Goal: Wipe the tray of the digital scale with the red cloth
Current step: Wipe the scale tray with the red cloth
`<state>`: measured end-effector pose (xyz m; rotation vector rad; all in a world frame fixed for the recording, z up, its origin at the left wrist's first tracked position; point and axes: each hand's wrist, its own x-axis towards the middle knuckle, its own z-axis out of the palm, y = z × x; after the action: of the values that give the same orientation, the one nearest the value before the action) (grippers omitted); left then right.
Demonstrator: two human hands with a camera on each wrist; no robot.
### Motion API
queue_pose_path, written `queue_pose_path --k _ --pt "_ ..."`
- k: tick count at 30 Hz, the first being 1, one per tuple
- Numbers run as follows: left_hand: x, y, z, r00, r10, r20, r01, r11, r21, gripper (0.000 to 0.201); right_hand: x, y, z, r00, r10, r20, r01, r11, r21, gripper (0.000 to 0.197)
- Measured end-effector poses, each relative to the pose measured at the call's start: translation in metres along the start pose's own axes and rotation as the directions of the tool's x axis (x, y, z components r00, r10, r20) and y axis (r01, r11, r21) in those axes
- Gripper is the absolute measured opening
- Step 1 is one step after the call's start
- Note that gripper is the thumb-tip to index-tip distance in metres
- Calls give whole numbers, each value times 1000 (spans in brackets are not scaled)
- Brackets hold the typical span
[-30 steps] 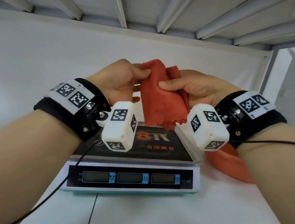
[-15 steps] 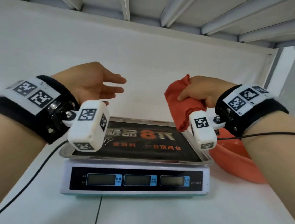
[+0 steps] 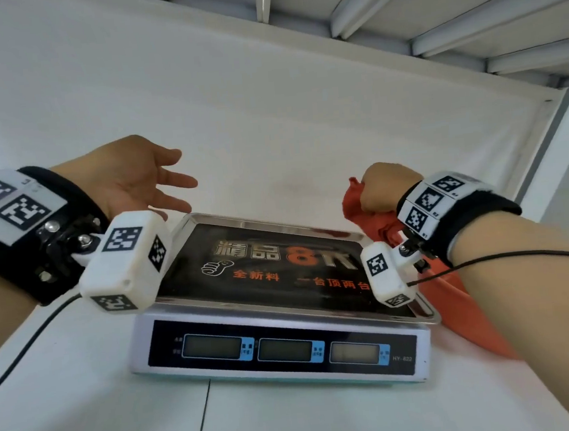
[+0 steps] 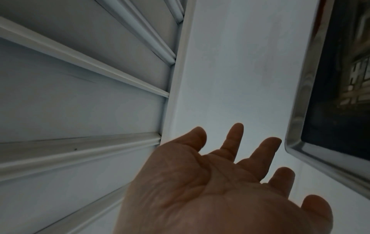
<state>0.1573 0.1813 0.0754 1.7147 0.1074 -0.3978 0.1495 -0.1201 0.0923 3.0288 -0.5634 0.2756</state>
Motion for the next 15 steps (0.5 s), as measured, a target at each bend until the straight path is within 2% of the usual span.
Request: queue_pose_path --k 3,5,7,10,12,15 --pt "1 -3 -8 1000 -5 -3 5 1000 -20 46 1 3 -5 999 29 21 -30 1000 10 18" --pt "1 -3 -10 1000 6 1 -6 1000 -24 43 4 7 -5 995 38 93 -48 992 115 18" --pt "0 -3 -10 1000 25 5 -24 999 -30 42 6 11 -4 984 65 166 -100 972 213 34" --pt "-2 -2 -7 999 52 3 -52 998 -39 43 8 14 -5 950 90 300 -199 914 354 38" --pt "-3 0 -4 997 77 -5 -78 996 -42 44 10 16 -6 931 61 359 -198 912 359 46" --pt "-3 0 -3 995 98 -19 -99 994 -41 43 3 15 -6 933 2 360 -158 901 404 42"
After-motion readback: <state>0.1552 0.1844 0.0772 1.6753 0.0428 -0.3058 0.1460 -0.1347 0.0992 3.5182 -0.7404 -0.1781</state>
